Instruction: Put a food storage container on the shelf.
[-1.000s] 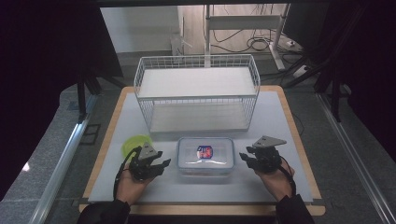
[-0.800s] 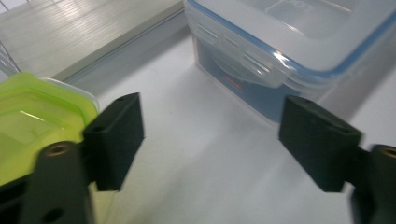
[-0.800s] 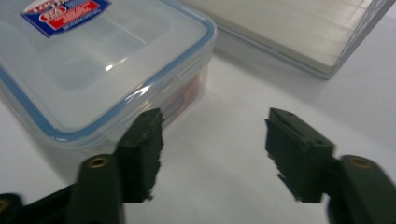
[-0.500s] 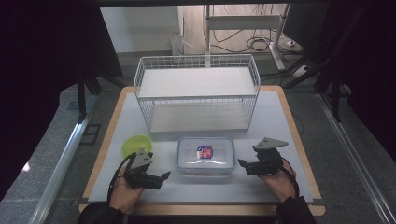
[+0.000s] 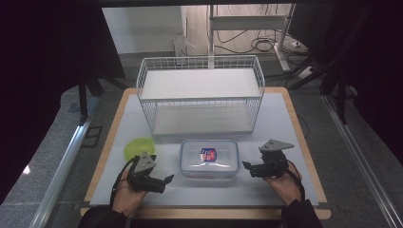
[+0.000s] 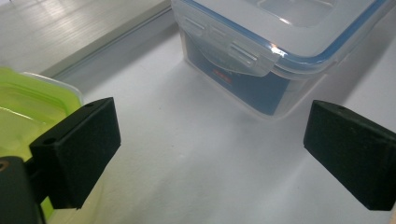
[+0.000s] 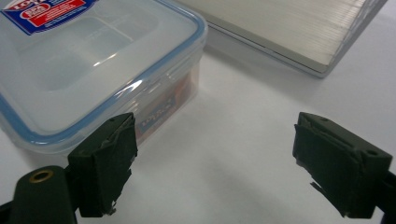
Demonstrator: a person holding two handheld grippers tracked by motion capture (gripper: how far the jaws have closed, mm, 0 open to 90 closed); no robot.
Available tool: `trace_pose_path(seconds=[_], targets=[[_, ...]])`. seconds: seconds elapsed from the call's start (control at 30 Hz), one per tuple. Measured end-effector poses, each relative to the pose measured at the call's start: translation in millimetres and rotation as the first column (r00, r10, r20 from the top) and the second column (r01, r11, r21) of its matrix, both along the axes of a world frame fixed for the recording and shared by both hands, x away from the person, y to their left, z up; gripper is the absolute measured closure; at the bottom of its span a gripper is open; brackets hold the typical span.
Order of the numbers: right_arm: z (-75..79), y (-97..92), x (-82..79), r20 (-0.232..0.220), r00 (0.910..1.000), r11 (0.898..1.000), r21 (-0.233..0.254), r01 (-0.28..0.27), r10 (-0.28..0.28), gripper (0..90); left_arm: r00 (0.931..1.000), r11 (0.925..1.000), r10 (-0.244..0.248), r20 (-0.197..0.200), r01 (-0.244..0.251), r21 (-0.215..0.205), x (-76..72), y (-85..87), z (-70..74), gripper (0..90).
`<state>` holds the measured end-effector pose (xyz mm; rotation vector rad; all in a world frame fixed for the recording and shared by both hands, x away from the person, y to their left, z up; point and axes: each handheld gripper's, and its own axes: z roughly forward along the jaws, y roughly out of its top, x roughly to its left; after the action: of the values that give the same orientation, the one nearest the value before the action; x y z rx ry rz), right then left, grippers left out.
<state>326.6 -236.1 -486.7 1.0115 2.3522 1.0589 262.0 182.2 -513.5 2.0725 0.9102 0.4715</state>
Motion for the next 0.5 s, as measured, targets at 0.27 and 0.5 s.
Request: trace_pose_path(seconds=[0.27,0.5], targets=[[0.5,1.4,0.0,-0.020,0.9993,0.999,0.003,0.032,-0.032,7.3,0.9998,0.9999,0.007,-0.018,-0.007,0.010,0.7,-3.1,2.1,5.9],[2.2,1.3,-0.2,-0.036,0.9987,0.999,0.019,0.036,-0.035,10.2,0.9990,0.9995,0.030,0.032,-0.030,0.006,-1.9,3.0,12.0,16.2]])
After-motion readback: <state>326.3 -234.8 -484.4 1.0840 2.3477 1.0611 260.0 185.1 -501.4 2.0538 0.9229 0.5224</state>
